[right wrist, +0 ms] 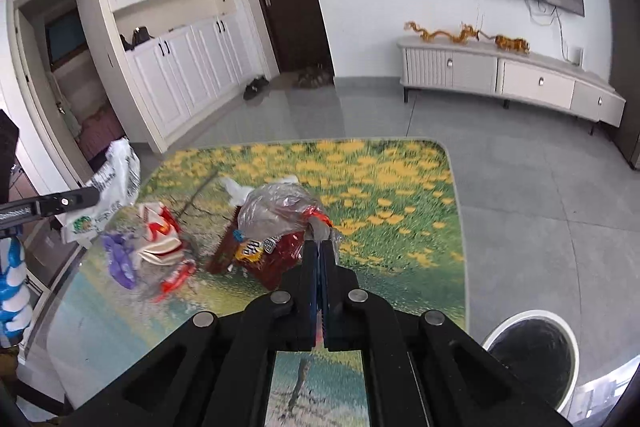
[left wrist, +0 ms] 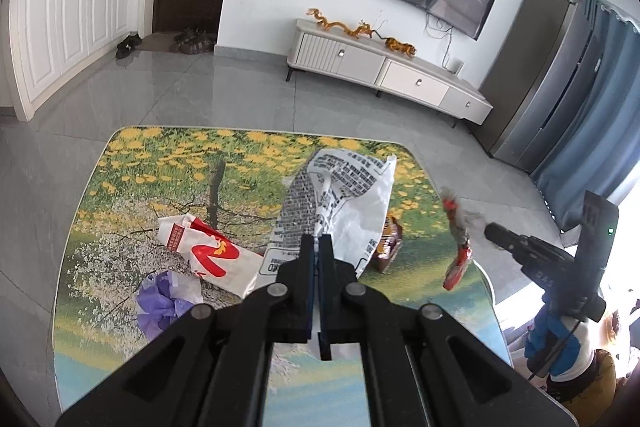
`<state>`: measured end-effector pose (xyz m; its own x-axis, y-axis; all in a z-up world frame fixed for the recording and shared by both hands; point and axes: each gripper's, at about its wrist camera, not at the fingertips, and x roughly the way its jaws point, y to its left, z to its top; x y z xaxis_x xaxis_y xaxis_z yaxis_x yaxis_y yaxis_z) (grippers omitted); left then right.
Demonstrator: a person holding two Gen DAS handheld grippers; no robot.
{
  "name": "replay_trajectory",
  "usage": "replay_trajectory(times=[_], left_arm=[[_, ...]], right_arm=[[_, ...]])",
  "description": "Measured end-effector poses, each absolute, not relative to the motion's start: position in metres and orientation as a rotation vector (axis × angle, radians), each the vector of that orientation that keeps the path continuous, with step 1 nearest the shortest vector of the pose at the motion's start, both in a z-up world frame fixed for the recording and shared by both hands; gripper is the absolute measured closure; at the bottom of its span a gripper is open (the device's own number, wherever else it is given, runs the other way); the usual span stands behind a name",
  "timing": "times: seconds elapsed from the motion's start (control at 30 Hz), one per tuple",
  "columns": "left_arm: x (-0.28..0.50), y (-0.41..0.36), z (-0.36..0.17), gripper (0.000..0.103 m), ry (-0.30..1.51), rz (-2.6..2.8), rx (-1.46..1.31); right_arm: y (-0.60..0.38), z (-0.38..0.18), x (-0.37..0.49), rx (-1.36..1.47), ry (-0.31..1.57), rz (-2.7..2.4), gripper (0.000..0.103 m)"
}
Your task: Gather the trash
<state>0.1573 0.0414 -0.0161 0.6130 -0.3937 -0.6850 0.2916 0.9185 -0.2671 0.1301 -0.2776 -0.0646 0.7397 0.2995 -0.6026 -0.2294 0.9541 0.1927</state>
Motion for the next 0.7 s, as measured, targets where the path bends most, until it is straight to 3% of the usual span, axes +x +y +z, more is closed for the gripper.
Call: replay_trajectory(times=[0.33,0.7], left_arm=[[0.131,-0.012,0.015,0.102,0.786,-0.476,-0.086],[0.132,-0.202,-0.004,0.102,0.866,-0.726,0.103]], right_arm=[[-0.327,-0.028,0.071,0.159,0.553,0.229,0.101],[-0.443,-0.058,0.029,0.257,0.558,-0.035,0.101]])
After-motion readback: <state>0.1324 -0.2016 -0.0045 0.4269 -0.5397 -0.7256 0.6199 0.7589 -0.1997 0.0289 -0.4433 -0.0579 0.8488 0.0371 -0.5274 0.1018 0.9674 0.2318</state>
